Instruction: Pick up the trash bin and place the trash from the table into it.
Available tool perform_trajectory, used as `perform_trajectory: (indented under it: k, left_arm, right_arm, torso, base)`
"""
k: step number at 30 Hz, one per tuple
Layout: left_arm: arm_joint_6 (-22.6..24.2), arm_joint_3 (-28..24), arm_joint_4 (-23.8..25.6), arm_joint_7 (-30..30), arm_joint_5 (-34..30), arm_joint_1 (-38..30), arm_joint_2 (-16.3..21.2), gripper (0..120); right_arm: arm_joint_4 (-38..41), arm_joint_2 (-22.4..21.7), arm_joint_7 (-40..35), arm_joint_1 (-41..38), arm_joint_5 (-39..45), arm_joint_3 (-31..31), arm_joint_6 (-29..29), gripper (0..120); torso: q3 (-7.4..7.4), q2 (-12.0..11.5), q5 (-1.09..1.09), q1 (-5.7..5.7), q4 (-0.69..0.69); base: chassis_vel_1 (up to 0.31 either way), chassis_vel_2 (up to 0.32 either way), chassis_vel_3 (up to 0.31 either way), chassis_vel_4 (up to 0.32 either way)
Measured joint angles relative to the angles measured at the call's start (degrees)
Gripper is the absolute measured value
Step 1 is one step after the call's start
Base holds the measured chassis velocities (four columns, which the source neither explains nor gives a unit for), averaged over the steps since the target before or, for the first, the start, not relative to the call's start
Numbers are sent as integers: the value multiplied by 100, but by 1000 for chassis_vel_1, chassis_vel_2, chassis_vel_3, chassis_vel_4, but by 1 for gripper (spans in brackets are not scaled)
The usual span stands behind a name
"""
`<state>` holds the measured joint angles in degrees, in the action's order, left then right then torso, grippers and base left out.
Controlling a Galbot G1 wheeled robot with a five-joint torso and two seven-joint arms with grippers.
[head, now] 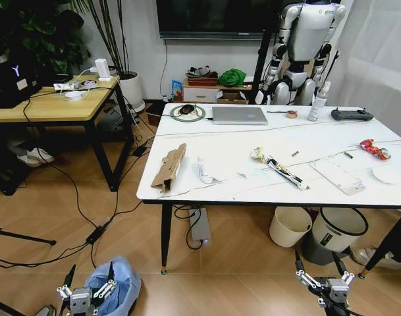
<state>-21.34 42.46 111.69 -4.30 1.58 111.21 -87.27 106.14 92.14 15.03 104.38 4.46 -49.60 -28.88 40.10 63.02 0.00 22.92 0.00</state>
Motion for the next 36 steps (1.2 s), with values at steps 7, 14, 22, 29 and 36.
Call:
perform_trajectory:
  k: [7, 14, 22, 29, 36]
  left_arm:
    - [135, 116, -482, 26, -335, -198, 88, 100]
    - [-252, 78, -613, 174, -653, -144, 195, 100]
    - [-346, 98, -541, 297, -708, -177, 226, 100]
    - [-331, 102, -502, 296, -671, -131, 227, 100]
    - [-321, 99, -402, 309, -604, -84, 211, 100]
  right_arm:
    - [-221, 0, 10, -152, -111, 41, 131, 100]
    - [-302, 0, 34, -150, -229, 42, 95, 100]
    - [-307, 0, 35, -142, -261, 57, 76, 100]
    - [-294, 0, 34, -153, -261, 60, 80, 100]
    - [-275, 0, 33, -174, -258, 94, 108, 100]
  torso:
    - [0, 0, -1, 0, 0]
    - [0, 0, 0, 0, 1]
    - [0, 0, 0, 0, 0]
    - [-6, -11, 0, -5, 0]
    - [-98, -180, 0, -81, 0]
  base:
    - [0, 0, 0, 0]
    - [0, 0, 0, 0]
    - [0, 0, 0, 0]
    - [0, 0, 0, 0]
    - [0, 0, 0, 0]
